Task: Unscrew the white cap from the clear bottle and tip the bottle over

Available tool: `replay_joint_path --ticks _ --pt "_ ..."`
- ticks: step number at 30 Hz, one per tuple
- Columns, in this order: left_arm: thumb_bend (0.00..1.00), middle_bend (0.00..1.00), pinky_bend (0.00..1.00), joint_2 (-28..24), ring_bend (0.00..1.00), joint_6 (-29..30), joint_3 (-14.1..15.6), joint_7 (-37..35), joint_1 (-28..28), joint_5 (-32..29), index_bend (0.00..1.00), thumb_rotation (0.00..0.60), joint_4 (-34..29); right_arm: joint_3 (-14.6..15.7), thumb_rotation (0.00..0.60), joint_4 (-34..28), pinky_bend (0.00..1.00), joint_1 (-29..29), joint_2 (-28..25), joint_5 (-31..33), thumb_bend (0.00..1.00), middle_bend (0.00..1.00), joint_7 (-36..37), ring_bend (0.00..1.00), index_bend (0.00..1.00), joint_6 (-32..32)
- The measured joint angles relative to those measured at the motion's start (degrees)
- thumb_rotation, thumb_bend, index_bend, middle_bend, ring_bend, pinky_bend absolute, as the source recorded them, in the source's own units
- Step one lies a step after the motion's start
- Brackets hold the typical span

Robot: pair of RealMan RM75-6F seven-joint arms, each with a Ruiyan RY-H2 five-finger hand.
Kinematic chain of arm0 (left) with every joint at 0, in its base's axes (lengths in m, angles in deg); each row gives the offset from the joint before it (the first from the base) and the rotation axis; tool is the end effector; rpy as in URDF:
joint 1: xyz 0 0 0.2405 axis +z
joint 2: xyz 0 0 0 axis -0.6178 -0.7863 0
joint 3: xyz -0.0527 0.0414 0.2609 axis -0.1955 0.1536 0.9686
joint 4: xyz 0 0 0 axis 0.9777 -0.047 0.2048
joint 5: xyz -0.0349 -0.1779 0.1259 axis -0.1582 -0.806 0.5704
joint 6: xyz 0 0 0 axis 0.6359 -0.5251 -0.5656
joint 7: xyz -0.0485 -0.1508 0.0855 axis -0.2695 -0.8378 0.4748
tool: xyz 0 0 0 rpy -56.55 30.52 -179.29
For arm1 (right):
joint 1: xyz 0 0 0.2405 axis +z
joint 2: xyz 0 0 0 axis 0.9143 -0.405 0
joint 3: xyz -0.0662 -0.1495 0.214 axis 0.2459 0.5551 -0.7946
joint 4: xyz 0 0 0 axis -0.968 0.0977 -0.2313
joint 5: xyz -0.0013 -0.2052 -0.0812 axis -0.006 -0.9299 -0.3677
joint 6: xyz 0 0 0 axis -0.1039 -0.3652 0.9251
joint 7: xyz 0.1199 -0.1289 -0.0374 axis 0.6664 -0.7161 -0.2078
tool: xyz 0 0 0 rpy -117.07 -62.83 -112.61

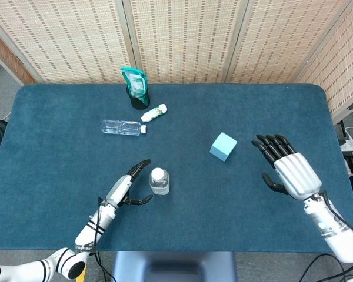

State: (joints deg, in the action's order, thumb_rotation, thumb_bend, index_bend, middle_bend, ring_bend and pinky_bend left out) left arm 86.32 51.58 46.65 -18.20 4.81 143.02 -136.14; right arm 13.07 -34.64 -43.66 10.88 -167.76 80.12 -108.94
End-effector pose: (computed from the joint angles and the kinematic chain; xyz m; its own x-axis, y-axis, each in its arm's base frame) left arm -0.1534 0.3388 -0.0901 -0.2986 0.4746 0.8280 0.8743 -0.2117 0.4367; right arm -0.1900 -0.3028 0.1716 0.4639 -0.0845 0.8819 -0.8385 -0.3632 0.4062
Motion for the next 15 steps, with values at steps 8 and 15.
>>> replay_joint_path --ticks 8,15 --pt "0.29 0.00 0.01 3.9 0.00 -1.7 -0.4 -2.0 -3.0 -0.1 0.00 0.600 3.3 -0.2 0.600 0.6 0.00 0.7 0.2 1.1 0.37 0.00 -0.9 0.00 0.00 0.2" --pt "0.29 0.01 0.01 6.8 0.00 -3.1 -2.4 -1.3 -4.7 -3.1 0.03 0.600 6.4 0.3 0.600 0.6 0.00 0.2 -0.4 2.2 0.37 0.00 -2.0 0.00 0.00 -0.2"
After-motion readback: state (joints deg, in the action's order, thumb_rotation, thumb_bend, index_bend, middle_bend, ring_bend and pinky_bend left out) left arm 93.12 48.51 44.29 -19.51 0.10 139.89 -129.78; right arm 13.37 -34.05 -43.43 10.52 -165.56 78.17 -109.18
